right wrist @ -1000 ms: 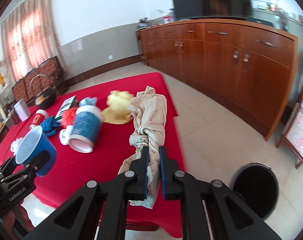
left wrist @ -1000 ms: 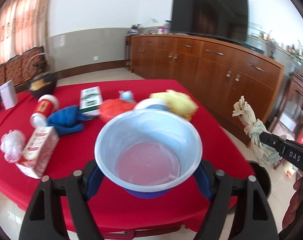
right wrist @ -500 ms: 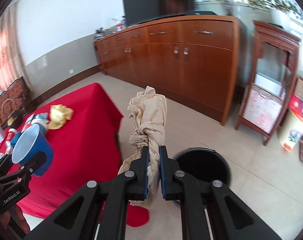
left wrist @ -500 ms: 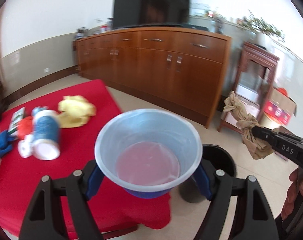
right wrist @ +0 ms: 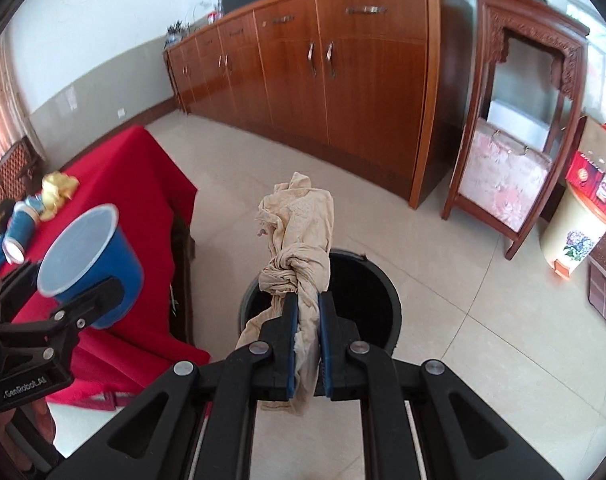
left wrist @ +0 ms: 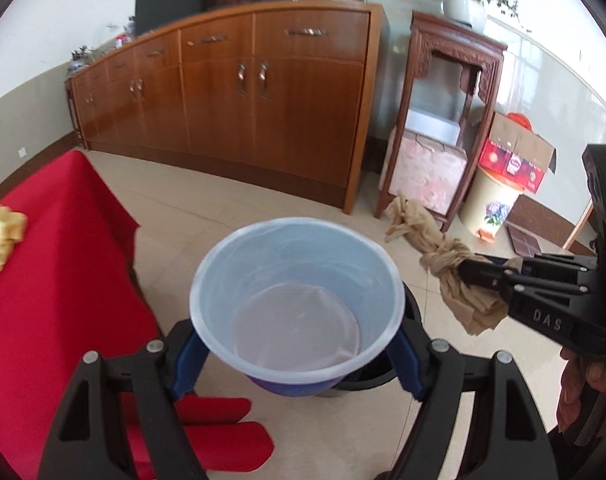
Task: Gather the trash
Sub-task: 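Carry the blue bowl and beige cloth over the black bin and release both, then move both open tools back toward the table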
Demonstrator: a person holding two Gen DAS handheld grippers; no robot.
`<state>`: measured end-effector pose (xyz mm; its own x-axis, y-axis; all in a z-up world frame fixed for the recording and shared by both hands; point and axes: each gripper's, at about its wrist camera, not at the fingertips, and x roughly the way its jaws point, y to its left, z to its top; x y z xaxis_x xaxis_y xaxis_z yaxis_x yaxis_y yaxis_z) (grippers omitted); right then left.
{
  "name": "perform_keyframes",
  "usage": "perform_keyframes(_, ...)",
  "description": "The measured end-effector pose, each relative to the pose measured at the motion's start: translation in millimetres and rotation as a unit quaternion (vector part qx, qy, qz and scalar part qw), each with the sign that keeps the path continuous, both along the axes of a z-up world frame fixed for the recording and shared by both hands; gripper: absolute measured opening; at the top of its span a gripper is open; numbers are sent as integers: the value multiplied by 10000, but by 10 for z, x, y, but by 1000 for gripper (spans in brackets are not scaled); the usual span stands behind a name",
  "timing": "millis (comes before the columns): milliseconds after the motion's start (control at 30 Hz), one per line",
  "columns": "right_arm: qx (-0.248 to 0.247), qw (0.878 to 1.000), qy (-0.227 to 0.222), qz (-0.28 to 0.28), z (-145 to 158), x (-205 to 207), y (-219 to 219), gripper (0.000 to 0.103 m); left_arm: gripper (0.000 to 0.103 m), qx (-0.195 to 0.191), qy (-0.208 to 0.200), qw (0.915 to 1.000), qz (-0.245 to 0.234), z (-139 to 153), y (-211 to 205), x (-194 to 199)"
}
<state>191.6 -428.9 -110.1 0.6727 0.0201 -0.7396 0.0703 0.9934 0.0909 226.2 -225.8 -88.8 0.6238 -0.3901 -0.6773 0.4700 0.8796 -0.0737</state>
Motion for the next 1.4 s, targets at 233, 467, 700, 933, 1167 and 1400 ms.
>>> perform_keyframes(233,149,9973,540,469,-540,429,-395,10,78,114,574,9981,-207,-483,-391,311)
perform_keyframes(467,531,9861,1373,772,-1211,888,-692,23,88,273,1272,9915,-68,-912,-481,498)
perform_keyframes(700,506,9898,1288,-336,-1246,923,-1100,103,103,541,803,9939,535,-635,-161,265)
perform_keyframes(933,382,9937,882,-582,-800,758,-899,103,103,578,428,9951,676,-105,53,-87)
perform_keyframes(1167,340,9960,390,-728,-272,335,-537,103,103,505,56,9957,769,357,326,-348)
perform_keyframes(1400,351,9966,-54,-740,140,48,-170,103,103,226,-163,9931,1140,578,767,-502)
